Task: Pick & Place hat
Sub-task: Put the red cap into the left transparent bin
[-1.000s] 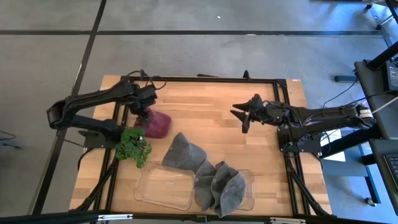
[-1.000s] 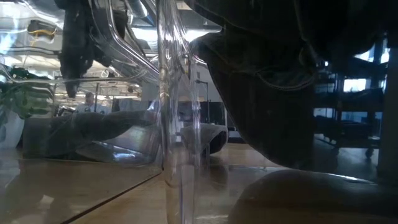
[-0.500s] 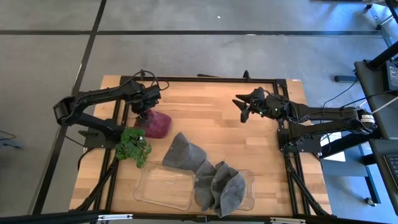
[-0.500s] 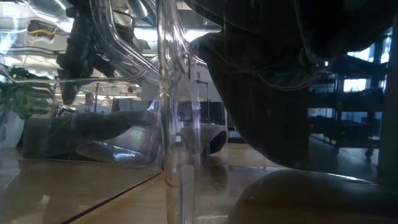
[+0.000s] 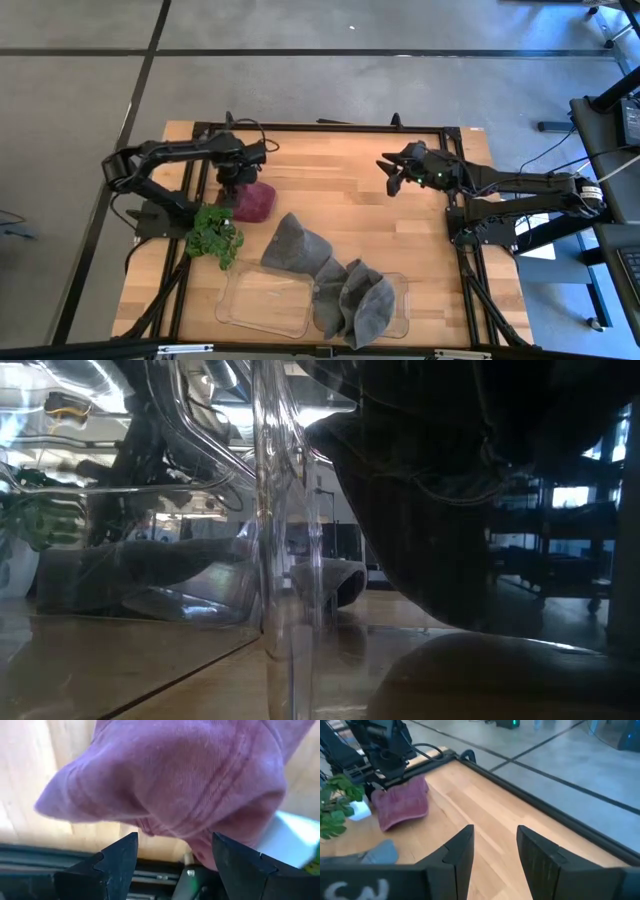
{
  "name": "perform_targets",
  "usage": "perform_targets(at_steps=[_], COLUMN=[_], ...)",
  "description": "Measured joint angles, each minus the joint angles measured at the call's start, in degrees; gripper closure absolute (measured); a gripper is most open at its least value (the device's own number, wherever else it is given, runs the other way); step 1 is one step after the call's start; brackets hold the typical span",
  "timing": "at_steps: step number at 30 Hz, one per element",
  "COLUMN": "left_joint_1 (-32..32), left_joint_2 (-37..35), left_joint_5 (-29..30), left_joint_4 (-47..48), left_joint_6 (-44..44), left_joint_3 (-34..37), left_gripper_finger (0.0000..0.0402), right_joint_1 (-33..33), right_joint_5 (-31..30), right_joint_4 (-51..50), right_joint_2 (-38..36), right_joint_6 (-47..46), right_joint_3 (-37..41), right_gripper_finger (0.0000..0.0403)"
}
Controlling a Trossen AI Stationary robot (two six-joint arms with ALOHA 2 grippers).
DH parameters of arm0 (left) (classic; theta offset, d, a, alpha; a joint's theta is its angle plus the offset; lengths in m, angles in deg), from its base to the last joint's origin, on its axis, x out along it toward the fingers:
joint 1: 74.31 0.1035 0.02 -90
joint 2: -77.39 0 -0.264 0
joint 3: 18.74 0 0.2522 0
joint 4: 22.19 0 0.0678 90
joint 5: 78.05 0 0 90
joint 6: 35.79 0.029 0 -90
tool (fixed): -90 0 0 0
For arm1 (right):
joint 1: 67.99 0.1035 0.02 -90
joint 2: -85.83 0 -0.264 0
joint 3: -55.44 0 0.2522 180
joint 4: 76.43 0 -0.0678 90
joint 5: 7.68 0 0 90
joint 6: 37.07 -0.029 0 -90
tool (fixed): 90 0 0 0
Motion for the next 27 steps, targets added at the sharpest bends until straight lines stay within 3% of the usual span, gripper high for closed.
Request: perform_targets(at_steps=[8, 12, 19, 25, 27], left_joint_1=[-0.02, -0.02, -0.02, -0.02, -0.03], left_joint_2=[0.06, 0.04, 0.04, 0.04, 0.04], left_joint_5=[1.65, 1.72, 1.55, -1.60, -3.74], left_joint_4=[-9.26, -13.44, -19.91, -17.48, -15.89], left_joint_6=[-1.88, -0.88, 1.17, 0.53, -1.03], left_joint_3=[9.18, 10.65, 10.61, 8.15, 6.20], left_gripper_finger=[0.0155, 0.0177, 0.0265, 0.0373, 0.0390], right_joint_1=[0.02, 0.02, 0.02, 0.02, 0.02], right_joint_5=[-0.07, -1.61, -2.16, -2.15, -2.12], right_joint_4=[-1.70, -1.70, -1.65, -1.63, -1.65], right_joint_2=[0.02, 0.02, 0.02, 0.02, 0.02], right_joint_6=[-0.67, -0.71, -0.65, 0.00, 0.92], right_joint_3=[0.00, 0.00, 0.00, 0.00, 0.00], right_gripper_finger=[0.0253, 0.0253, 0.0253, 0.0253, 0.0253])
